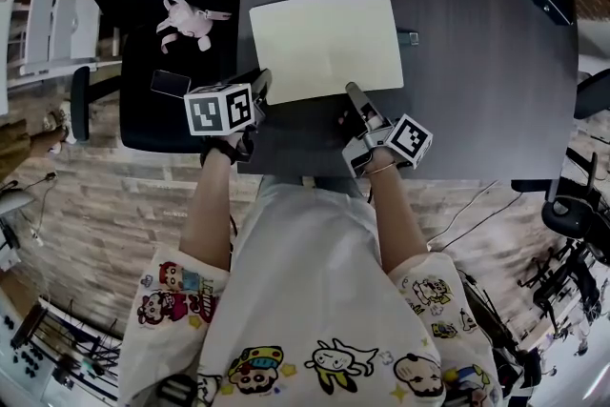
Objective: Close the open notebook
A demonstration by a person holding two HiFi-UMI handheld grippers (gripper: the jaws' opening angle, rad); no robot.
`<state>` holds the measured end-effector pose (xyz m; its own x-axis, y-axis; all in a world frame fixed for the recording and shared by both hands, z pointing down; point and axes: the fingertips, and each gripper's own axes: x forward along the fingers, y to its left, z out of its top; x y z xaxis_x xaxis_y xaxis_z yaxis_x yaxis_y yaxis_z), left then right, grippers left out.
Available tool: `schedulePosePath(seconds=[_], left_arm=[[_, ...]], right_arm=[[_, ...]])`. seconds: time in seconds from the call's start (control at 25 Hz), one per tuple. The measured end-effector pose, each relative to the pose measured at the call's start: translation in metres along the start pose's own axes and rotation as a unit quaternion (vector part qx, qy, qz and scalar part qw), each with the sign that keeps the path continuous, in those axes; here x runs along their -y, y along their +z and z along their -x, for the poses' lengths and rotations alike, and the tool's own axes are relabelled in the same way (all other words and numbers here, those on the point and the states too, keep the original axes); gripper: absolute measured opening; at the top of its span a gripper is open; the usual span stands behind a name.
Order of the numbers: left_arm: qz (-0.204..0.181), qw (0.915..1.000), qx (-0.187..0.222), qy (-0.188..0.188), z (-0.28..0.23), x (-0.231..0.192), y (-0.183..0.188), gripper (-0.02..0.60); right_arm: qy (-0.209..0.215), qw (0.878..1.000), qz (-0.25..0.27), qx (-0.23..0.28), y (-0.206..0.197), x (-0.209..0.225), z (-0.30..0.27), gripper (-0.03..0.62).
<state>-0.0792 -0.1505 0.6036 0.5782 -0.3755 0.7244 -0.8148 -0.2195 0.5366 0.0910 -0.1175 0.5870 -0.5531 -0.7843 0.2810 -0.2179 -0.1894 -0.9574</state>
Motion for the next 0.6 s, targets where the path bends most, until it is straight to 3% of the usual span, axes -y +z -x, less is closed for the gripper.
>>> schedulePosePath(seconds=[0.28,0.4,0.6], left_arm=[[0.023,0.9997,0.007,-0.009,-0.002,-0.001,-0.001,0.074],[0.038,0.999,0.012,-0.022,-0.004,0.0,-0.002,0.075],[0.096,0.9936,0.019,-0.056,-0.003,0.001,-0.006,0.072]], right_arm=[[-0.033,0.995,0.098,-0.013,-0.002,-0.004,0.002,0.02],[-0.058,0.983,0.172,-0.016,0.0,-0.008,0.002,0.02],[-0.087,0.959,0.268,-0.021,0.003,-0.014,0.004,0.018]])
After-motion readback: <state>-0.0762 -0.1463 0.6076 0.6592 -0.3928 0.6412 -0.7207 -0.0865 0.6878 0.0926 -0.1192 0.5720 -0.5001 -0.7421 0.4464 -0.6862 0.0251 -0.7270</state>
